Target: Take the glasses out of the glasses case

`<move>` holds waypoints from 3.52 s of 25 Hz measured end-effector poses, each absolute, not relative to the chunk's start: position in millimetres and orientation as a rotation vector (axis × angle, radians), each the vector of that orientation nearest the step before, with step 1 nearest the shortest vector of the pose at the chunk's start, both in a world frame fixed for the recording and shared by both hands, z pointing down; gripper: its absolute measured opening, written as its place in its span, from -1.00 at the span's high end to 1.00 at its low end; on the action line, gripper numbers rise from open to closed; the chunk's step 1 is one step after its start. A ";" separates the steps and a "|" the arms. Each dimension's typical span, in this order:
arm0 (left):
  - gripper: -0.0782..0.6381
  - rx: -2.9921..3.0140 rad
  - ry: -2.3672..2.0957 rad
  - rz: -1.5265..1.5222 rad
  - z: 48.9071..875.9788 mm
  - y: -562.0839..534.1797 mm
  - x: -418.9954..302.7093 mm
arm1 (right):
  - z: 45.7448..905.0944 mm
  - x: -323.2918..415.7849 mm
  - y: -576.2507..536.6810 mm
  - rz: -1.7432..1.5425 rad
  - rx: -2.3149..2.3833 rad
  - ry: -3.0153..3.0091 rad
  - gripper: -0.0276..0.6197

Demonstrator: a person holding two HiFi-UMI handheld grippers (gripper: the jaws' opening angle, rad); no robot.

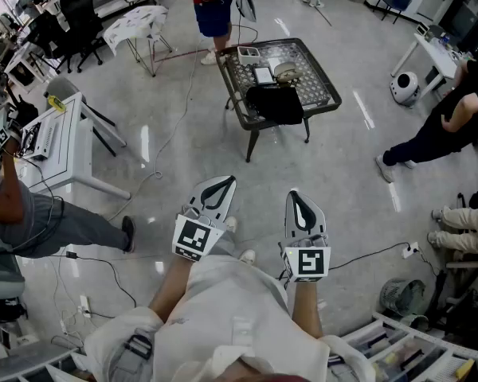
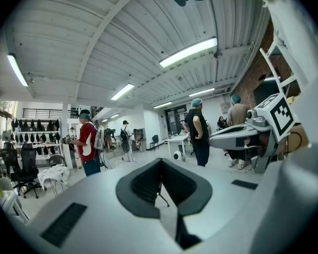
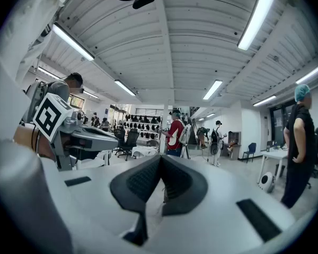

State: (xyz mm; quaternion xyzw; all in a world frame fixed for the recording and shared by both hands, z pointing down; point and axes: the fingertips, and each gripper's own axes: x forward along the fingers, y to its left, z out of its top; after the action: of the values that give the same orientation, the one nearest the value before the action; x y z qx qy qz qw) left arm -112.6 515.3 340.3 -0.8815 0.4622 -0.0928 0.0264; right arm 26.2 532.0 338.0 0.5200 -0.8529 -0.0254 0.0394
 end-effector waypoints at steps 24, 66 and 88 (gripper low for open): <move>0.74 -2.770 1.372 -0.278 352.5 406.2 -118.7 | 343.9 12.9 419.0 -0.090 1.616 -2.552 0.90; 0.74 -2.854 1.262 -0.230 357.0 180.8 -110.1 | 347.1 8.8 199.8 -0.080 1.662 -2.465 0.90; 0.74 -2.768 1.429 -0.335 359.5 69.5 -37.0 | 353.8 85.7 69.8 -0.035 1.532 -2.599 0.90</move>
State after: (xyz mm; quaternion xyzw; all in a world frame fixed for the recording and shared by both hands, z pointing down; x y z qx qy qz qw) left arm -37.0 69.5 359.5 -0.8835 0.4560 -0.1070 0.0042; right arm 85.7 69.8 353.8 0.5069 -0.8597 -0.0116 0.0621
